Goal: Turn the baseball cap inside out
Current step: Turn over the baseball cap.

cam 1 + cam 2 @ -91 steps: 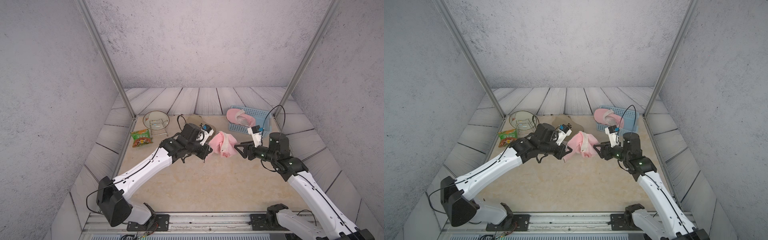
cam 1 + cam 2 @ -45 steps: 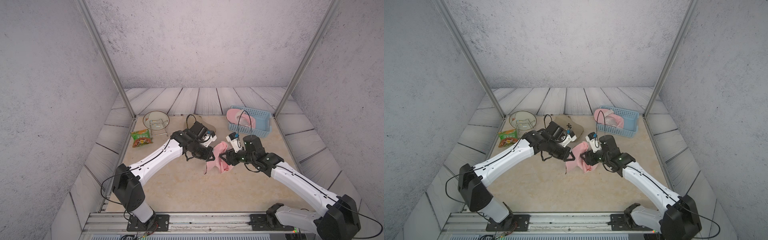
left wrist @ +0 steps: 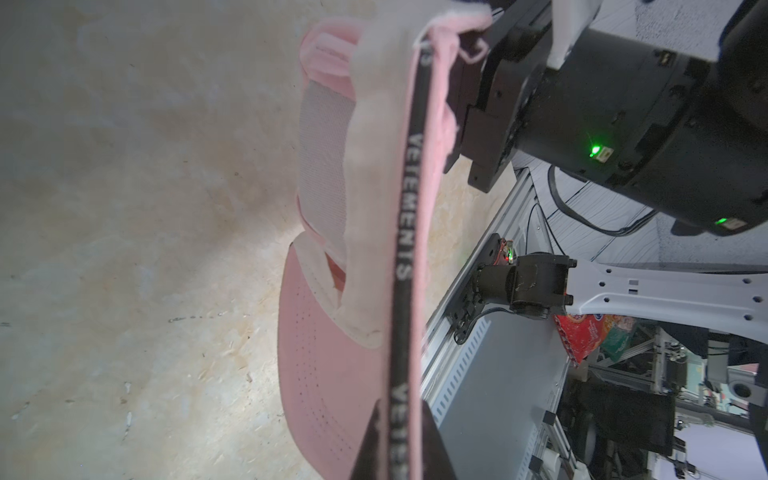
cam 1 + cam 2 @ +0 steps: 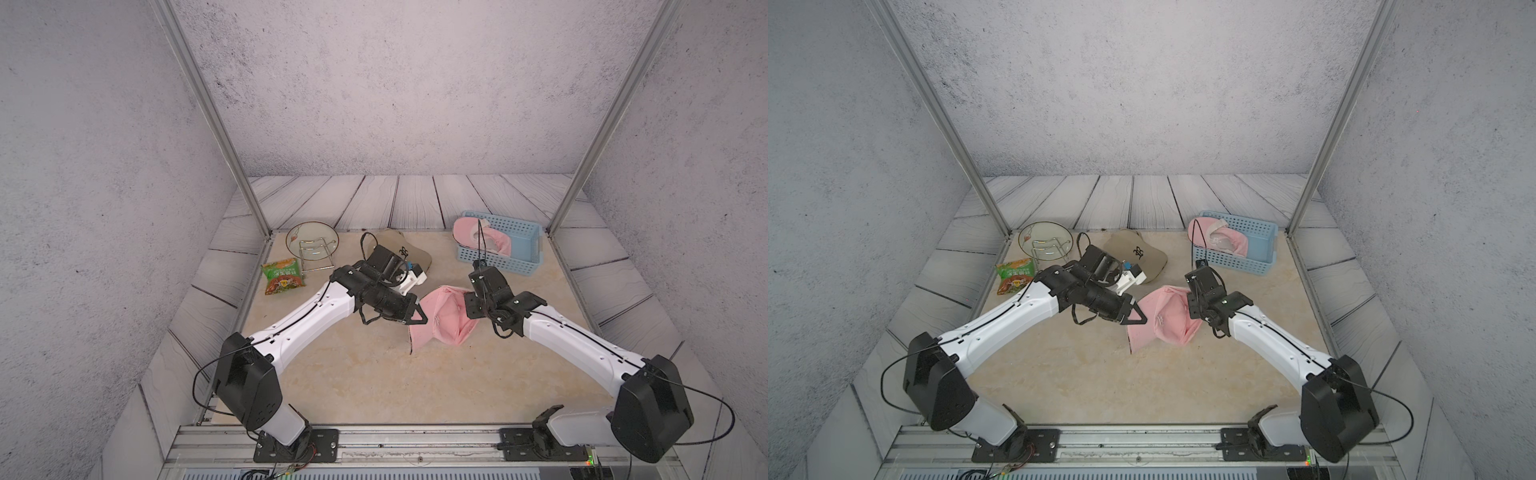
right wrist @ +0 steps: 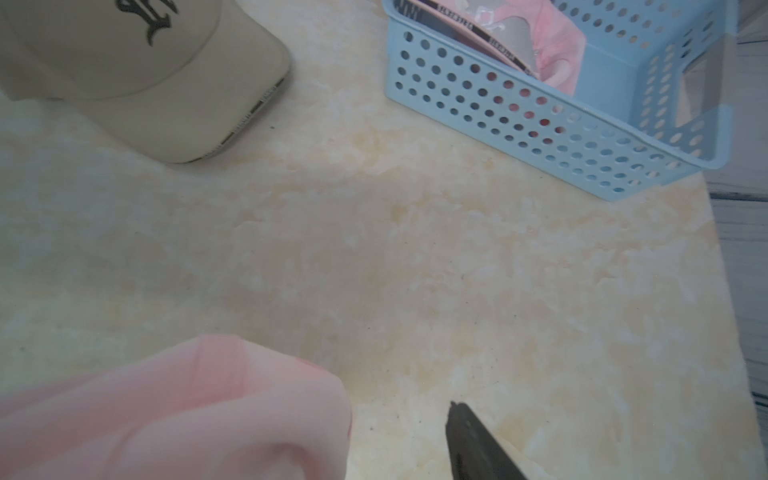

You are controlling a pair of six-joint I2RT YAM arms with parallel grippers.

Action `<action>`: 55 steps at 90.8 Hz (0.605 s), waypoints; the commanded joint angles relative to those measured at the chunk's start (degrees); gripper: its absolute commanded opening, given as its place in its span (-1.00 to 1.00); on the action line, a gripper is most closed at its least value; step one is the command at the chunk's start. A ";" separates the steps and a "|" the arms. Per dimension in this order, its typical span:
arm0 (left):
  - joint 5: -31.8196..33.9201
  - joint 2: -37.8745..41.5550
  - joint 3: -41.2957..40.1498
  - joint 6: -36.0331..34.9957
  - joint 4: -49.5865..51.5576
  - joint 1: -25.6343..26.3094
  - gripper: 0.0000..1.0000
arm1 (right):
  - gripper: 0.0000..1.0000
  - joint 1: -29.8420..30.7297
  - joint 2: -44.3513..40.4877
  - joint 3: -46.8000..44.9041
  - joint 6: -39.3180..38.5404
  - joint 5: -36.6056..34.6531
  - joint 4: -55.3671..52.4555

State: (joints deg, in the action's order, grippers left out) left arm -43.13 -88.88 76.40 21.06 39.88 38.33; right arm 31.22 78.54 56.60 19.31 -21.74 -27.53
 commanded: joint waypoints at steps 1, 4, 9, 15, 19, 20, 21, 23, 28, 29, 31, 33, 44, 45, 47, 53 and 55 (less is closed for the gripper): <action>-5.96 1.50 -3.04 1.98 -4.84 -2.00 -1.00 | 0.17 -0.59 4.04 1.92 0.81 -8.08 -3.40; -6.89 1.03 -4.11 2.45 -6.02 -2.22 -1.00 | 0.17 -0.62 5.05 2.51 0.76 -7.08 -3.86; -8.10 0.23 -5.62 3.08 -7.78 -2.49 -1.00 | 0.19 -0.92 6.40 3.00 -0.63 -3.46 -3.45; -9.56 -0.92 -7.44 3.97 -9.98 -2.99 -1.00 | 0.21 -1.55 7.40 2.78 -2.83 2.29 -1.84; -10.19 -1.64 -8.82 4.99 -12.06 -3.49 -1.00 | 0.23 -2.05 7.66 2.74 -4.00 6.12 -1.13; -10.38 -1.77 -9.17 5.15 -12.52 -3.64 -1.00 | 0.24 -2.26 7.67 2.73 -4.14 6.85 -0.99; -10.56 -1.89 -9.43 5.32 -13.10 -3.84 -1.00 | 0.24 -2.42 7.72 2.77 -4.21 7.53 -0.93; -10.92 -2.26 -10.04 5.84 -14.29 -4.22 -1.00 | 0.25 -2.75 7.64 2.76 -4.31 8.76 -0.81; -11.69 -3.35 -11.78 7.37 -17.33 -5.18 -1.00 | 0.28 -3.89 6.77 2.27 -4.67 12.09 0.32; -11.83 -3.55 -12.19 7.66 -17.88 -5.36 -1.00 | 0.29 -4.24 6.43 2.10 -4.70 12.92 0.70; -12.05 -3.95 -12.73 8.09 -18.98 -5.72 -1.00 | 0.30 -4.99 5.76 1.61 -4.61 14.52 1.44; -12.12 -4.40 -13.18 8.53 -19.91 -6.00 -1.00 | 0.30 -5.90 4.98 1.04 -4.45 16.73 2.44; -12.29 -7.33 -14.00 9.00 -21.50 -7.00 -1.00 | 0.33 -12.13 0.16 -2.75 -2.42 29.31 7.69; -12.31 -7.52 -14.04 8.96 -21.55 -7.02 -1.00 | 0.33 -12.67 -0.21 -3.00 -2.16 29.96 7.94; -12.28 -7.88 -14.03 8.92 -21.56 -7.03 -1.00 | 0.33 -13.75 -0.80 -3.47 -1.75 31.07 8.28; -11.99 -8.47 -14.09 8.83 -21.47 -7.12 -1.00 | 0.33 -16.15 -2.09 -3.90 -1.35 32.91 7.89; -11.85 -8.49 -14.09 8.82 -21.54 -7.12 -1.00 | 0.33 -16.38 -2.50 -3.87 -1.68 33.03 7.39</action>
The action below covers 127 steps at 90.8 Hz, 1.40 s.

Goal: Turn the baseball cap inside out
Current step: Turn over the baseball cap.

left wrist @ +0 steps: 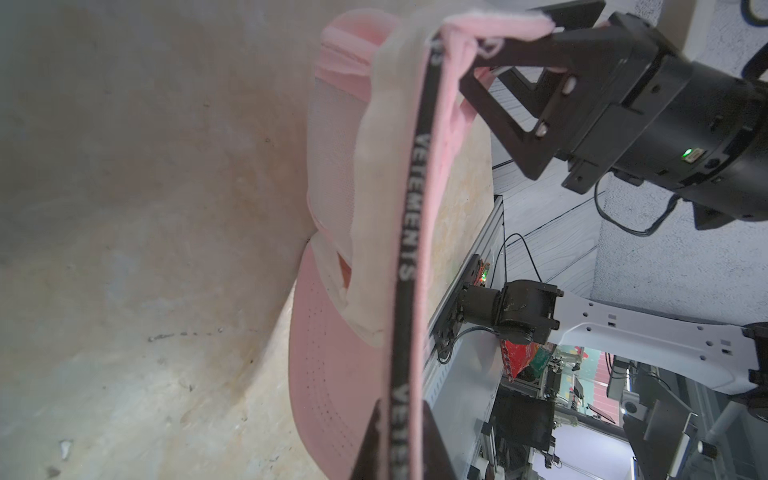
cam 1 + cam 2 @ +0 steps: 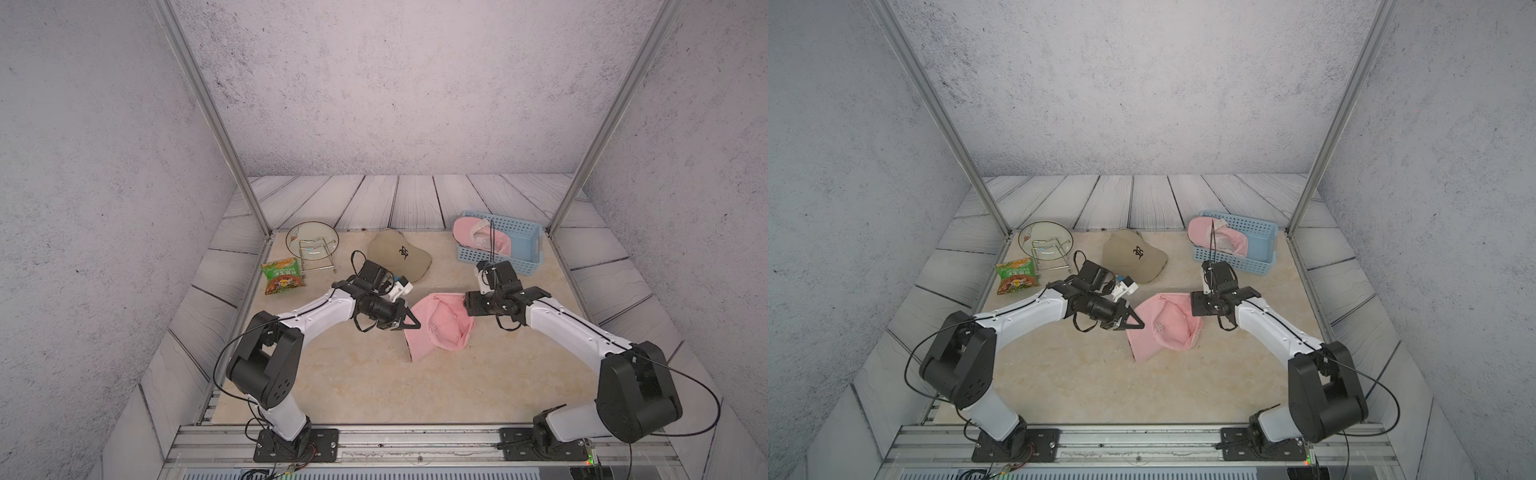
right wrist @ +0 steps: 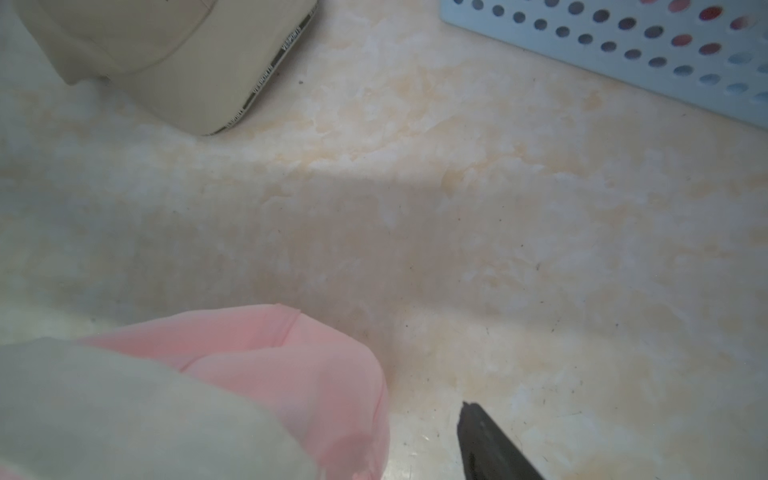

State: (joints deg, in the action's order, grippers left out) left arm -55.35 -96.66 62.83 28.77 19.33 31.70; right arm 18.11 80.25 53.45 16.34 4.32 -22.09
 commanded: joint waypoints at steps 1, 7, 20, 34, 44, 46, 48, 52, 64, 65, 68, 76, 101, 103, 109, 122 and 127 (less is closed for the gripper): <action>0.44 -0.76 -0.51 1.11 -1.07 -0.50 -1.00 | 0.33 -3.26 -4.43 -0.68 0.96 7.00 1.69; 0.86 -0.81 -0.44 1.10 -1.06 -0.50 -1.00 | 0.33 -3.38 -5.47 -0.59 -1.78 9.41 0.70; 1.51 -1.51 0.05 1.11 -0.84 -0.50 -1.00 | 0.31 -3.17 -8.72 -2.57 -3.24 8.87 1.10; 1.81 -2.12 0.28 1.02 -0.45 -0.50 -1.00 | 0.31 -3.18 -12.57 -4.78 -3.32 -2.83 0.53; 2.13 -2.05 0.36 0.93 -0.22 -0.50 -1.00 | 0.30 -3.16 -14.47 -5.12 -4.89 1.68 0.82; 2.17 -2.09 0.39 0.93 -0.14 -0.46 -1.00 | 0.29 -3.10 -14.78 -5.29 -5.46 4.13 1.28; 2.31 -2.16 0.41 0.91 -0.10 -0.49 -1.00 | 0.29 -3.06 -15.10 -5.57 -5.97 7.13 1.88; 2.39 -2.21 0.53 0.97 -0.15 -0.50 -1.00 | 0.27 -2.83 -15.62 -6.13 -7.52 13.83 3.05; 2.74 -2.44 0.66 0.93 0.24 -0.50 -1.00 | 0.22 -0.66 -16.78 -7.57 -10.05 28.51 4.92; 2.77 -2.41 0.69 0.93 0.26 -0.50 -1.00 | 0.21 -0.37 -16.74 -7.66 -10.20 29.19 5.02; 2.88 -2.45 0.71 0.93 0.33 -0.51 -1.00 | 0.20 0.42 -16.48 -7.92 -10.36 30.68 5.42; 2.88 -2.46 0.76 0.98 0.27 -0.50 -1.00 | 0.16 2.98 -14.28 -8.36 -9.92 30.67 6.31; 2.89 -2.12 0.77 0.86 0.52 -0.50 -1.00 | 0.11 6.05 0.75 -4.06 -4.61 14.44 6.30; 2.95 -2.12 0.77 0.85 0.57 -0.50 -1.00 | 0.11 6.15 1.79 -3.71 -4.22 12.90 6.12; 2.82 -2.05 0.81 0.69 0.69 -0.50 -1.00 | 0.14 6.15 4.38 -3.16 -2.80 8.21 5.94; 2.74 -2.19 1.05 0.46 0.86 -0.50 -1.00 | 0.18 6.19 7.68 -3.23 -1.00 3.89 7.00; 2.71 -2.21 1.13 0.49 0.90 -0.50 -1.00 | 0.20 6.20 8.70 -3.31 -0.80 4.02 7.55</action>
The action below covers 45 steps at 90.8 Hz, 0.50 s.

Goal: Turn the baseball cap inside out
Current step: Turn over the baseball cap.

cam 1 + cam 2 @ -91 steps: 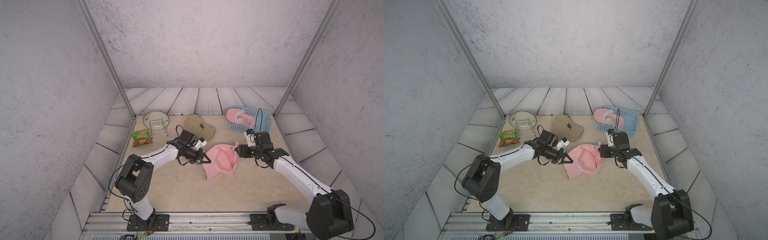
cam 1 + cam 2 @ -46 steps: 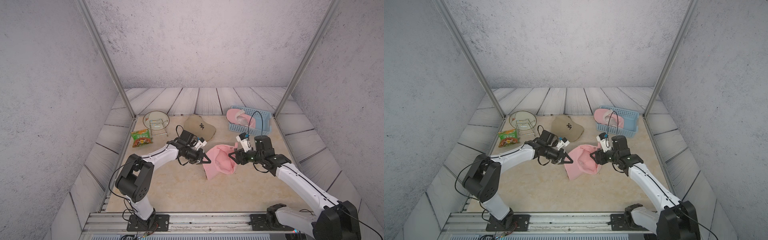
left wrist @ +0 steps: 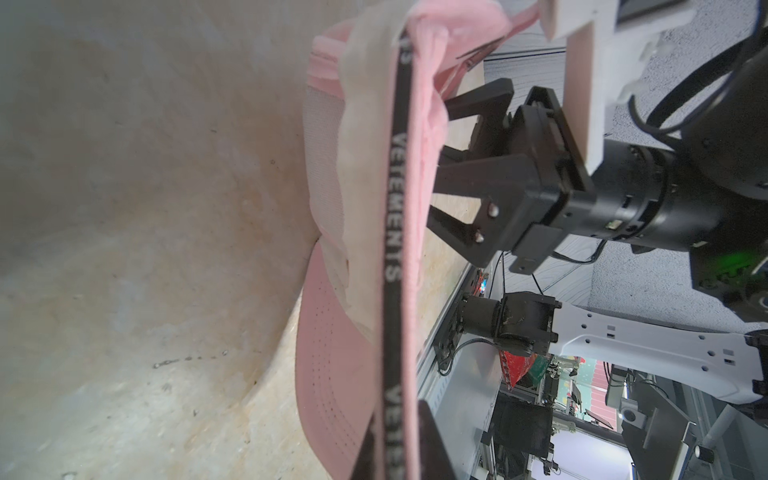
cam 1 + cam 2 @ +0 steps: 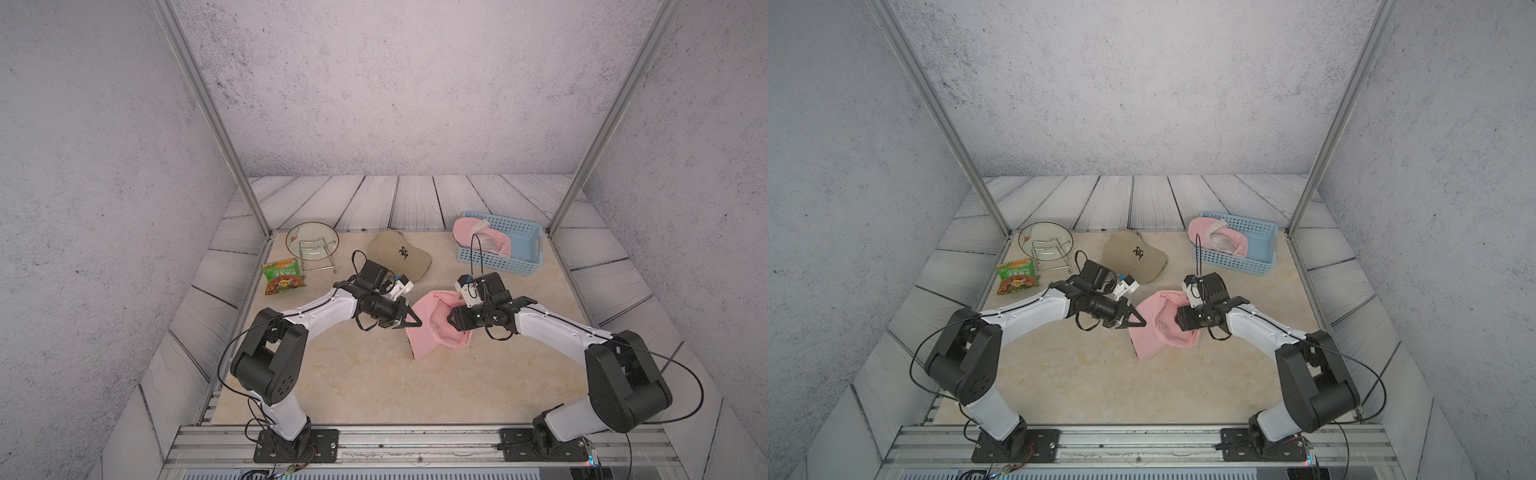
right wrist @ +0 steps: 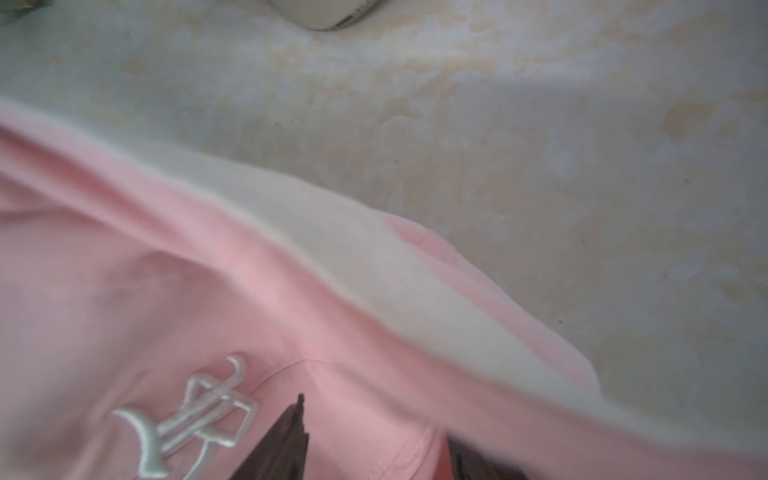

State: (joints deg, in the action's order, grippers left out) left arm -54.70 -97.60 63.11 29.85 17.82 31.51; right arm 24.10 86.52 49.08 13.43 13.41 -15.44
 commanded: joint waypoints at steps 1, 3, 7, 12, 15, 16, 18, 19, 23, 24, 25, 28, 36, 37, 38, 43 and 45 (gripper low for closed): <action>2.09 -1.27 0.81 -0.58 2.44 -0.31 -1.00 | 0.20 0.19 2.65 1.04 2.25 -5.28 0.97; 2.13 -1.27 0.79 -0.58 2.47 -0.31 -1.00 | 0.21 0.21 3.12 1.02 2.57 -5.71 1.19; 2.24 -1.36 0.87 -0.58 2.47 -0.31 -1.00 | 0.21 0.19 4.18 1.08 2.81 -6.03 1.55; 2.25 -1.37 0.87 -0.58 2.48 -0.31 -1.00 | 0.21 0.19 5.52 1.35 2.89 -5.45 2.02; 2.29 -1.43 0.84 -0.62 2.48 -0.31 -1.00 | 0.21 0.16 6.24 1.41 2.80 -4.52 2.61; 2.30 -1.48 0.81 -0.64 2.48 -0.31 -1.00 | 0.21 0.16 6.53 1.43 2.77 -4.00 2.83; 2.36 -1.46 0.84 -0.68 2.43 -0.31 -1.00 | 0.21 0.20 7.01 1.50 2.75 -3.10 3.15; 2.38 -1.45 0.85 -0.67 2.41 -0.31 -1.00 | 0.21 0.18 7.22 1.52 2.79 -2.72 3.32; 2.40 -1.49 0.81 -0.67 2.48 -0.31 -1.00 | 0.21 0.18 8.18 1.54 3.10 -1.04 4.17; 2.40 -1.52 0.84 -0.71 2.52 -0.26 -1.00 | 0.21 0.26 8.42 1.54 3.18 -0.63 4.36; 2.45 -1.52 0.81 -0.74 2.54 -0.28 -1.00 | 0.21 0.21 8.63 1.54 3.22 0.29 4.36; 2.48 -1.60 0.84 -0.74 2.53 -0.30 -1.00 | 0.20 0.17 9.34 1.55 3.37 1.37 5.10; 2.49 -1.67 0.88 -0.84 2.57 -0.31 -1.00 | 0.17 0.20 10.95 1.22 3.95 3.01 6.52; 2.49 -1.69 0.87 -0.80 2.57 -0.31 -1.00 | 0.16 0.22 11.12 1.21 3.96 3.24 6.67; 2.53 -1.66 0.83 -0.82 2.52 -0.31 -1.00 | 0.16 0.19 11.26 1.20 3.97 3.48 6.79; 2.70 -1.69 0.85 -0.84 2.51 -0.31 -1.00 | 0.09 0.12 11.82 1.03 4.04 4.92 7.46; 2.78 -1.75 0.80 -0.84 2.62 -0.31 -1.00 | 0.05 0.15 11.96 0.96 4.05 5.56 7.73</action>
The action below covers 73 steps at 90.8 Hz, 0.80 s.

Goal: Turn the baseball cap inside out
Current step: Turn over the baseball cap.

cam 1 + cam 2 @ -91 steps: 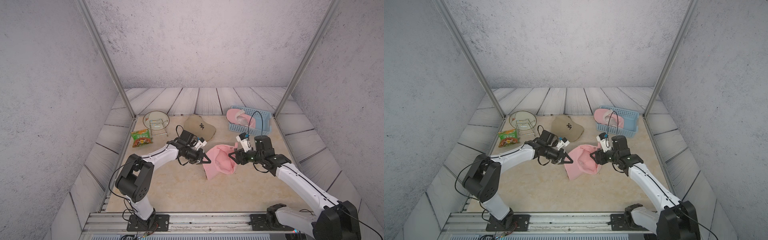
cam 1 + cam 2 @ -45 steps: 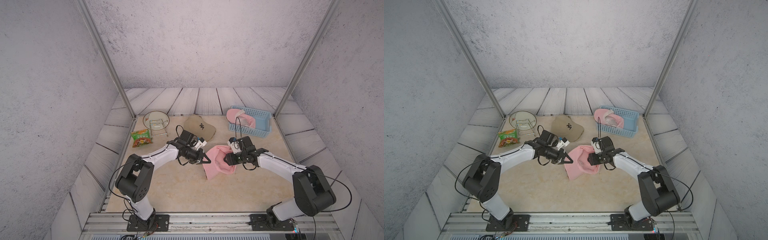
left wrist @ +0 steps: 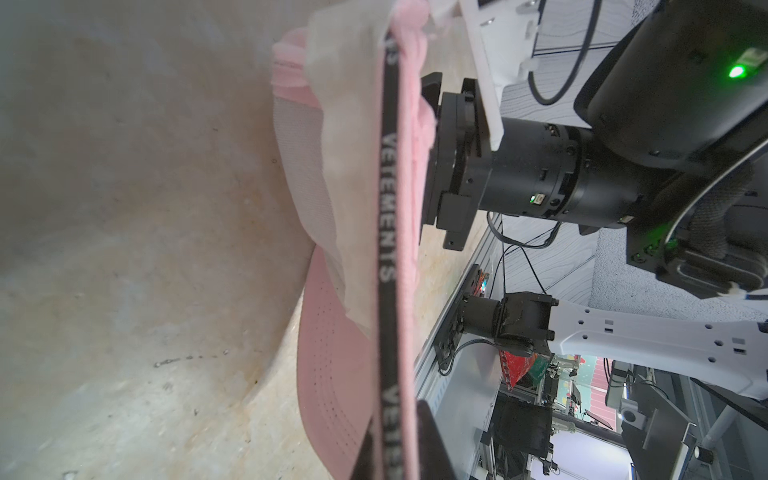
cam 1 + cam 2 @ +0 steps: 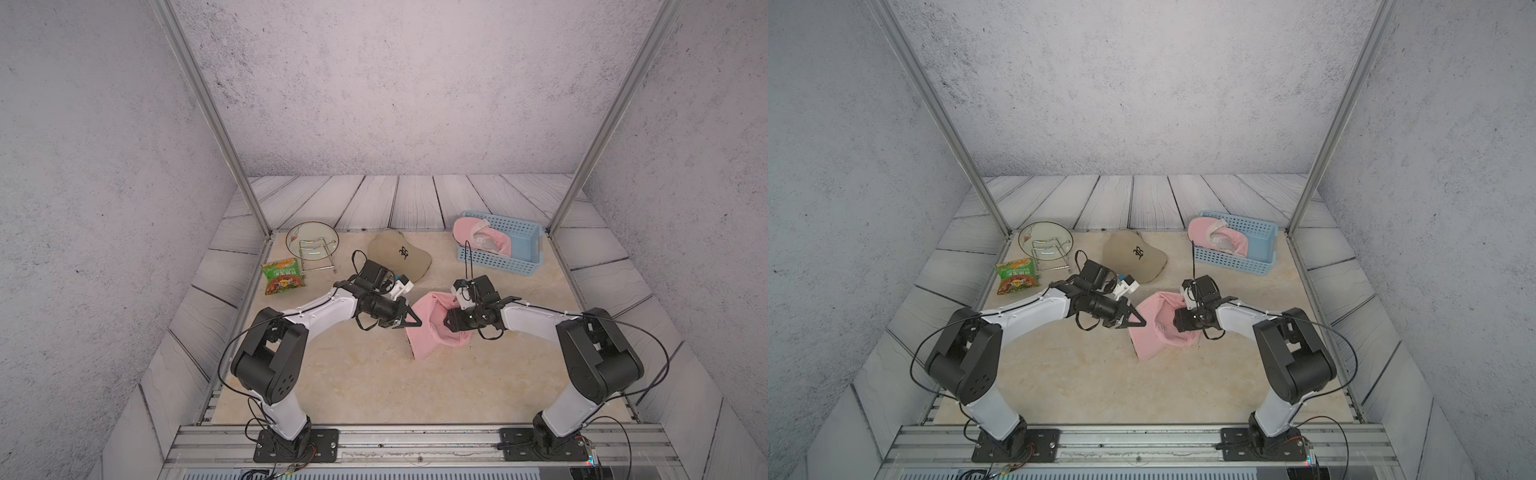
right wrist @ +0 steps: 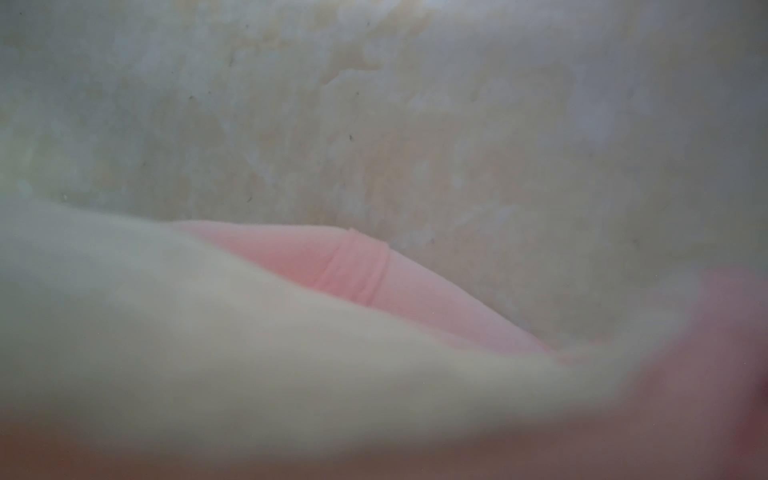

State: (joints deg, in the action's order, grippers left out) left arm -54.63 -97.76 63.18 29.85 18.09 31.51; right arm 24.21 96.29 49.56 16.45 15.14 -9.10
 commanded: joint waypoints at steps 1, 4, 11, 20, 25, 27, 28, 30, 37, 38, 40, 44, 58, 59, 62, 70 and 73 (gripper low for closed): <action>2.75 -1.58 0.77 -0.84 2.33 -0.31 -1.00 | 0.01 0.05 2.26 0.42 1.04 4.15 1.56; 2.84 -1.56 0.78 -0.84 2.30 -0.31 -1.00 | -0.11 0.01 2.29 0.26 1.09 4.94 2.01; 3.39 -1.55 0.72 -0.82 2.25 -0.35 -1.00 | -0.50 0.05 1.44 -0.32 1.38 6.00 2.89; 4.76 -1.35 0.46 -0.56 2.17 -0.52 -1.00 | -0.91 0.07 -1.97 -1.90 1.32 7.00 4.47; 6.16 -1.02 0.21 0.05 2.21 -0.97 -1.00 | -1.00 0.02 -4.56 -2.67 0.82 8.07 4.82; 6.83 -0.86 0.11 0.33 2.17 -1.17 -1.00 | -1.00 0.00 -5.68 -2.88 0.57 8.70 4.87; 7.22 -0.86 -0.03 0.45 2.15 -1.31 -1.00 | -1.00 -0.06 -6.25 -3.02 0.45 9.04 4.88; 7.86 -0.68 -0.30 0.75 2.02 -1.63 -1.00 | -1.00 -0.13 -7.23 -3.27 0.13 9.94 4.88; 9.89 -0.14 -1.38 2.17 1.26 -3.05 -1.00 | -1.00 -0.73 -10.73 -4.23 -0.82 15.87 5.56; 10.20 -0.06 -1.56 2.38 1.12 -3.26 -1.00 | -1.00 -0.87 -11.15 -4.40 -0.90 16.85 5.80; 10.65 0.00 -1.96 2.89 0.71 -3.73 -1.00 | -1.00 -1.19 -11.88 -4.81 -0.96 19.07 6.30; 11.46 0.22 -2.91 3.81 -0.16 -4.72 -1.00 | -1.00 -1.97 -13.67 -5.39 -0.60 23.05 8.20; 13.36 0.97 -5.79 4.73 -1.94 -7.39 -1.00 | -1.00 -5.64 -19.47 -9.36 3.80 31.19 16.34; 13.38 0.98 -5.87 4.67 -1.93 -7.50 -1.00 | -1.00 -6.00 -19.82 -9.64 4.31 31.40 16.99; 13.22 0.92 -6.28 4.49 -1.92 -7.85 -1.00 | -1.00 -7.04 -20.90 -10.64 5.75 32.13 19.25; 12.10 0.65 -7.09 4.15 -1.98 -8.63 -1.00 | -1.00 -9.92 -23.34 -13.21 10.46 31.10 24.16; 11.68 0.68 -7.40 4.02 -1.97 -8.80 -1.00 | -1.00 -11.01 -24.13 -13.97 11.82 30.51 25.69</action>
State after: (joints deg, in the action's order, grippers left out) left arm -49.34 -97.03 57.91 34.13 14.55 24.32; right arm 16.62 76.93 37.47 21.63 41.91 6.96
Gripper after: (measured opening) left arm 0.081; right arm 0.056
